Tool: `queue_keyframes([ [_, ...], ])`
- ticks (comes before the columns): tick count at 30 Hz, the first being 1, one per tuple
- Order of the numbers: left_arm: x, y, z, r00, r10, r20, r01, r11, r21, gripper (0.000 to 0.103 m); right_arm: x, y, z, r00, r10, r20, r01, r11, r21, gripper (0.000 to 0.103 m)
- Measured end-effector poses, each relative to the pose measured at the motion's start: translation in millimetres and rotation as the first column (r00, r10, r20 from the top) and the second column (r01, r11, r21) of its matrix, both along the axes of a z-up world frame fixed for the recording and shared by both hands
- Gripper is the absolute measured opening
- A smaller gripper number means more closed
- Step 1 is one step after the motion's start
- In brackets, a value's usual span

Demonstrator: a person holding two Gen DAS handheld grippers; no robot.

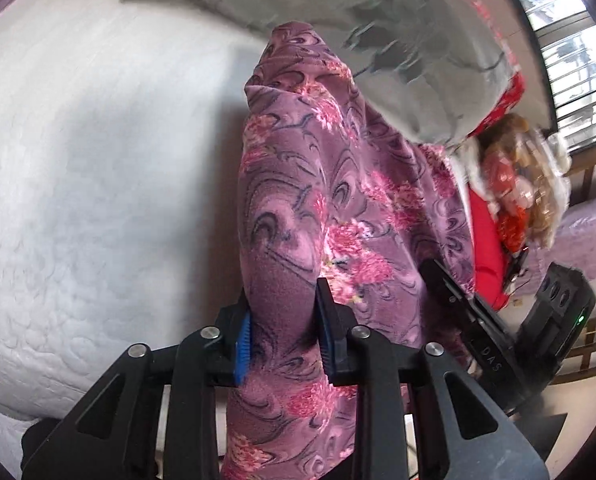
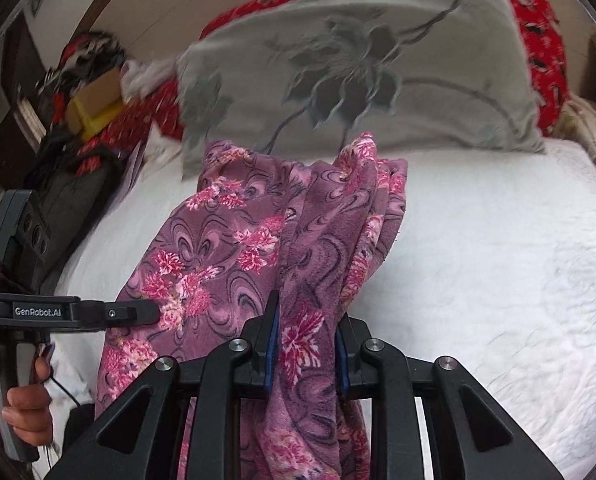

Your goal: Fold small clothes

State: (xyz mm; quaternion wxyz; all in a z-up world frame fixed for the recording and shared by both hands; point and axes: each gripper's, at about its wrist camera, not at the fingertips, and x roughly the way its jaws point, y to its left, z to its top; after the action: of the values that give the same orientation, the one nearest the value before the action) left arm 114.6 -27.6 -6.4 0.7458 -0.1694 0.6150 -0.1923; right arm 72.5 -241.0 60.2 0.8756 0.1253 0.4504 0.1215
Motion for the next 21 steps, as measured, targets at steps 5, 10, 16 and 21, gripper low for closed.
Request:
queue_keyframes([
  [5,-0.3,28.1,-33.2,0.991,0.058,-0.121,-0.067,0.995,-0.077,0.049,-3.7,-1.3,-50.0,0.988,0.025,-0.149,-0.035,0.998,-0.060,0.034],
  [10,16.3,16.5,7.2,0.999,0.026,0.042,-0.024,0.999,-0.046,0.047,-4.3,-33.9,-29.6,0.991,-0.096,-0.093,0.096,0.995,-0.012,0.041],
  [16,58.5,-53.1,20.5,0.969,-0.113,0.220,0.071,0.979,0.190,0.057,27.2,-11.3,-8.1,0.996,-0.030,0.085,0.033,0.999,-0.032,0.039],
  [21,112.2,-77.1,-19.2,0.983,-0.093,0.159,0.033,0.939,0.342,0.065,68.7,-4.4,-49.4,0.997,-0.074,0.020,0.076,0.993,-0.092,0.030],
])
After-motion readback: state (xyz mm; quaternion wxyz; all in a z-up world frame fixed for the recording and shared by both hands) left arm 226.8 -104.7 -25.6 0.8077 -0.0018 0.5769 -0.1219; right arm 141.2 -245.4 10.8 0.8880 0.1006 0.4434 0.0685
